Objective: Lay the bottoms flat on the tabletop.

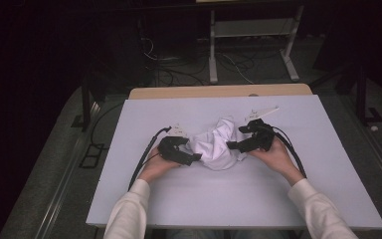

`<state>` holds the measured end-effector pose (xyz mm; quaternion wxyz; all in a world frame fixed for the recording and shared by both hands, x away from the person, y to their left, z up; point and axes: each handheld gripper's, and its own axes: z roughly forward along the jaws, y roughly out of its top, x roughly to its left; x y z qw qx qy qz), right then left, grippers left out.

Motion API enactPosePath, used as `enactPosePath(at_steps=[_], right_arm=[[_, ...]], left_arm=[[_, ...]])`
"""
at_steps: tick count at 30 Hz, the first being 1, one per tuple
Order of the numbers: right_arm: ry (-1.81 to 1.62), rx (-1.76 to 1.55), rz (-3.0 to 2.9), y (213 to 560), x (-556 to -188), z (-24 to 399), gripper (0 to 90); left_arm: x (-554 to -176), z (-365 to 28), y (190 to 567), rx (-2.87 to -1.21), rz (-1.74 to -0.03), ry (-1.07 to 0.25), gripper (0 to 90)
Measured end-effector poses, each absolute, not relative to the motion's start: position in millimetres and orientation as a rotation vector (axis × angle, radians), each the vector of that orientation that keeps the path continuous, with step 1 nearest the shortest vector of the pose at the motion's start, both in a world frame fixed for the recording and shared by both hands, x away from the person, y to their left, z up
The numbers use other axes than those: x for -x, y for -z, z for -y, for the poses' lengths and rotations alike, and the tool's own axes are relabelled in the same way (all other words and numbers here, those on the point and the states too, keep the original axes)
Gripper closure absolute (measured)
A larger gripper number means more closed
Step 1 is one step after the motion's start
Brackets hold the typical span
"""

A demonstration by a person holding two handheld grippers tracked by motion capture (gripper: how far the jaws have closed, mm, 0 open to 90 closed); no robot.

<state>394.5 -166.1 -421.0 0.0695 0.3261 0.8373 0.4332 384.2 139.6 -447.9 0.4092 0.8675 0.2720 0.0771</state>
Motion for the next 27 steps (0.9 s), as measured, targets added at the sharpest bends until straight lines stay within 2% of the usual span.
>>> enactPosePath(at_steps=[2,7,8,9,10,11,14,16,20,27], right_arm=[[-1.311,-0.967,-2.530,421,-394,165,24.6],[-1.341,-0.944,-2.541,418,-392,165,50.3],[-1.348,-0.982,-2.546,416,-393,167,59.6],[-1.348,-0.982,-2.546,416,-393,167,59.6],[-1.331,-1.010,-2.555,415,-394,167,66.6],[-1.299,-1.020,-2.555,414,-394,167,69.3],[-1.253,-1.024,-2.566,413,-393,169,79.2],[-1.251,-1.037,-2.547,409,-393,174,83.2],[-1.266,-1.063,-2.508,400,-393,185,83.9],[-1.354,-1.189,-2.361,382,-393,232,84.9]], left_arm=[[-383,-138,449,-2.204,-0.679,-0.202,24.7],[-379,-132,451,-2.274,-0.672,-0.304,50.7],[-379,-132,450,-2.276,-0.664,-0.313,59.7],[-378,-132,450,-2.277,-0.650,-0.310,59.7],[-377,-132,449,-2.284,-0.628,-0.314,65.4],[-377,-132,448,-2.288,-0.616,-0.323,69.1],[-376,-133,446,-2.301,-0.614,-0.349,75.2],[-377,-135,446,-2.308,-0.626,-0.360,78.9],[-378,-141,443,-2.295,-0.661,-0.379,84.6],[-378,-154,429,-2.220,-0.707,-0.495,85.6]])
